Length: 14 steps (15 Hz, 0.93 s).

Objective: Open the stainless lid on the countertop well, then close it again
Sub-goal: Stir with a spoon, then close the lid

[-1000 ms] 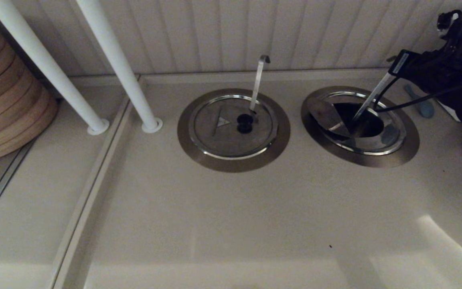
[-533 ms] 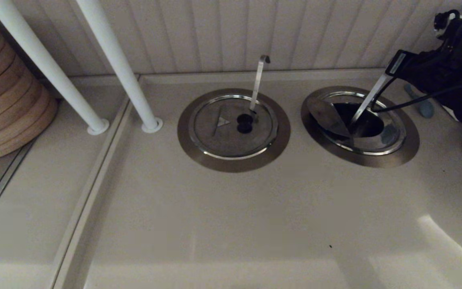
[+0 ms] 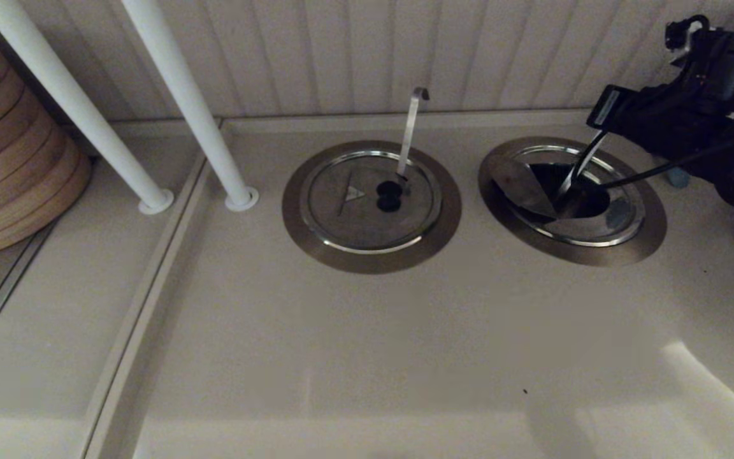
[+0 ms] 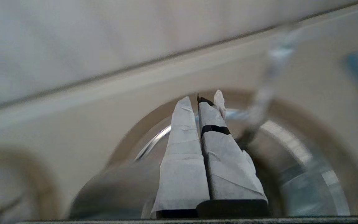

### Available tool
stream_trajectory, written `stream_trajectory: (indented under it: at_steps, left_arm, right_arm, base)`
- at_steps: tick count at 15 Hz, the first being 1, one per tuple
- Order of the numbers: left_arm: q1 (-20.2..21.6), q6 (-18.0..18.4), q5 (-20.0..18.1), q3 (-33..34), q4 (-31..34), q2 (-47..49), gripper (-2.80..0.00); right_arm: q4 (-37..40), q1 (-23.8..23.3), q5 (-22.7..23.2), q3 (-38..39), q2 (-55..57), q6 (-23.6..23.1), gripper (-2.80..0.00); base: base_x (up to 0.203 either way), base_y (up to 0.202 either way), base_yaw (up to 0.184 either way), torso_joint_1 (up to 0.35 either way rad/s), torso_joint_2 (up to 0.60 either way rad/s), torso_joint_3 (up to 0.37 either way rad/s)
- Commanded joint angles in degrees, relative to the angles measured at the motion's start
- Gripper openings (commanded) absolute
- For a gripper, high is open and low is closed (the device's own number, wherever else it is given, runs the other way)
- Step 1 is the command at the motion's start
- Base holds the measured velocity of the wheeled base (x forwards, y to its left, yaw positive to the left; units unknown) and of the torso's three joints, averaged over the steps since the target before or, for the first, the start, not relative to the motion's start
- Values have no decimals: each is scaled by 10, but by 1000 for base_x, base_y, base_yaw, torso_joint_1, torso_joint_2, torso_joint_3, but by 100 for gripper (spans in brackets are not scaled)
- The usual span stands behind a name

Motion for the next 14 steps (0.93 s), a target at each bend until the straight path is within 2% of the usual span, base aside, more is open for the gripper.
stream_trajectory:
  at_steps: [1, 3, 5, 6, 8, 14]
  left_arm:
    - [0, 0, 0, 0, 0, 1, -280]
    - [0, 0, 0, 0, 0, 1, -280]
    - [0, 0, 1, 0, 0, 1, -280]
    - [0, 0, 0, 0, 0, 1, -280]
    - [0, 0, 0, 0, 0, 1, -280]
    - [0, 0, 1, 0, 0, 1, -280]
  right_arm:
    - [-1, 37, 11, 44, -41, -6, -280]
    - [-1, 77, 27, 90, -69, -34, -280]
    - [0, 115, 29, 141, -89, -93, -280]
    - [1, 138, 28, 166, -96, -122, -280]
    - [2, 173, 8, 185, -101, -146, -280]
    - [3, 184, -11, 219, -136, -213, -280]
  base:
    - [0, 0, 0, 0, 0, 0]
    - [0, 0, 0, 0, 0, 0]
    - [0, 0, 0, 0, 0, 0]
    - [0, 0, 0, 0, 0, 0]
    - [0, 0, 0, 0, 0, 0]
    - [0, 0, 0, 0, 0, 0]
